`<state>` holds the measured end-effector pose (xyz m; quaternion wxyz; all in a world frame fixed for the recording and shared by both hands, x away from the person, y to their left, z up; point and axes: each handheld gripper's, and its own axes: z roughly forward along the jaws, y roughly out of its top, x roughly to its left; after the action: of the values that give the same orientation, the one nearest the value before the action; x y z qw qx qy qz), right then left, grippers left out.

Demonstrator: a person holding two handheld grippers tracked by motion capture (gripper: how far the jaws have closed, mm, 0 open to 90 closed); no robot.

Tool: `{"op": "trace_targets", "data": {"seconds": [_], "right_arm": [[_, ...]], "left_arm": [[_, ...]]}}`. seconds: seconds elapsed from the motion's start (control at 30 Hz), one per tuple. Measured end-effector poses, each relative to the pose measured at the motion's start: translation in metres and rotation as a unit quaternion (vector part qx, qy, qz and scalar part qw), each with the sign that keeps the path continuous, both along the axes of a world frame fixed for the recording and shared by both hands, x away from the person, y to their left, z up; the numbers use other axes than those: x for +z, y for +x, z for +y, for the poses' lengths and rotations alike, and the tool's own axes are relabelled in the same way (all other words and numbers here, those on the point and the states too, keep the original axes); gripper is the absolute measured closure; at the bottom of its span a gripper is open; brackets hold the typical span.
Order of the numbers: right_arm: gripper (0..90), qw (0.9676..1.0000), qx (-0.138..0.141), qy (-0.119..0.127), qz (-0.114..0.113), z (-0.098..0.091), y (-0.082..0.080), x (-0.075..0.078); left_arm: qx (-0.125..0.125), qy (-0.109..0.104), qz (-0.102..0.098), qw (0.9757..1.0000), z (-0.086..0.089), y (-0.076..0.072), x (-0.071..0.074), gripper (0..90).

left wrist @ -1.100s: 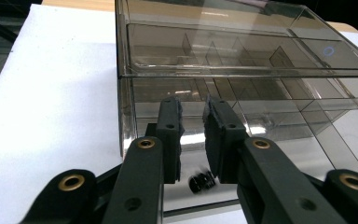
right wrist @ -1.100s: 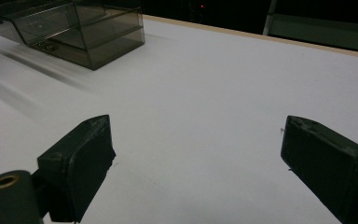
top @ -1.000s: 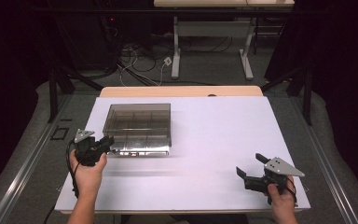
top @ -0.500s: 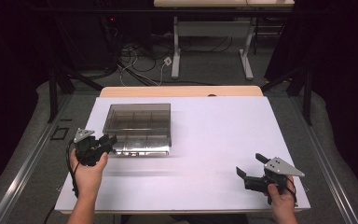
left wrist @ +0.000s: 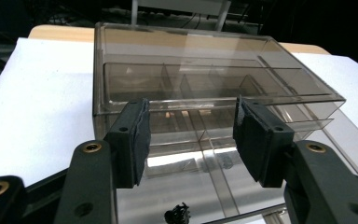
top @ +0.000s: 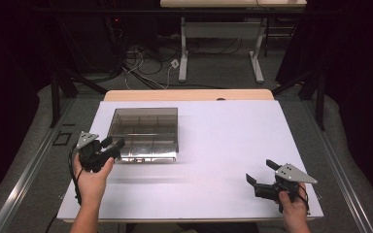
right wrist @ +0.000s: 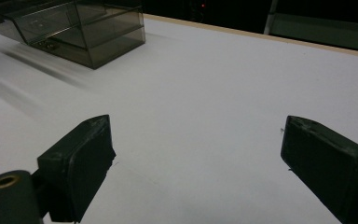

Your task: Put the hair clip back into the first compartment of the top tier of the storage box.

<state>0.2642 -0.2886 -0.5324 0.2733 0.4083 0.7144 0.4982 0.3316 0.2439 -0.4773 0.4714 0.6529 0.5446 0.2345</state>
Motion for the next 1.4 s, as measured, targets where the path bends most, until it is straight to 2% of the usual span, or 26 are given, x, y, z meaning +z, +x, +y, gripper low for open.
{"op": "trace_targets", "data": {"seconds": [0.2, 0.33, 0.47, 0.7, 0.8, 0.9, 0.97, 1.03, 1.2, 1.4], "right_arm": [[8.8, 1.0000, 0.000, 0.002, 0.001, 0.001, 0.000, 0.000], [8.8, 1.0000, -0.001, 0.002, 0.003, 0.001, 0.000, 0.000], [8.8, 1.0000, -0.001, -0.001, 0.003, 0.001, 0.000, 0.000], [8.8, 1.0000, -0.001, 0.000, 0.002, 0.001, 0.000, 0.000], [8.8, 1.0000, -0.002, -0.001, 0.003, 0.000, 0.000, 0.000], [8.8, 1.0000, -0.003, 0.001, 0.002, 0.000, 0.000, 0.000], [8.8, 1.0000, -0.002, 0.002, 0.002, 0.001, -0.001, -0.001], [8.9, 1.0000, -0.003, 0.001, 0.002, 0.001, -0.001, 0.000], [8.8, 1.0000, -0.004, 0.002, 0.000, 0.000, -0.001, 0.000], [8.8, 1.0000, -0.004, 0.003, 0.002, 0.000, -0.001, 0.000]], "left_arm": [[-0.011, 0.003, -0.008, 0.9999, -0.006, -0.002, 0.005, 40.4], [-0.015, -0.004, -0.012, 0.9998, -0.009, -0.002, 0.007, 36.6], [-0.024, -0.009, -0.022, 0.9994, -0.013, -0.004, 0.010, 34.5], [-0.037, -0.014, -0.023, 0.9990, -0.021, -0.007, 0.014, 34.2], [-0.042, -0.010, -0.021, 0.9988, -0.027, -0.009, 0.017, 34.2], [-0.039, 0.009, -0.013, 0.9991, -0.034, -0.012, 0.020, 34.3], [-0.029, 0.029, -0.008, 0.9992, -0.039, -0.015, 0.021, 35.9], [-0.027, 0.031, -0.001, 0.9991, -0.043, -0.017, 0.022, 36.8], [-0.036, 0.031, -0.008, 0.9988, -0.048, -0.020, 0.025, 39.8], [-0.050, 0.031, -0.008, 0.9982, -0.054, -0.020, 0.024, 49.6]]}}
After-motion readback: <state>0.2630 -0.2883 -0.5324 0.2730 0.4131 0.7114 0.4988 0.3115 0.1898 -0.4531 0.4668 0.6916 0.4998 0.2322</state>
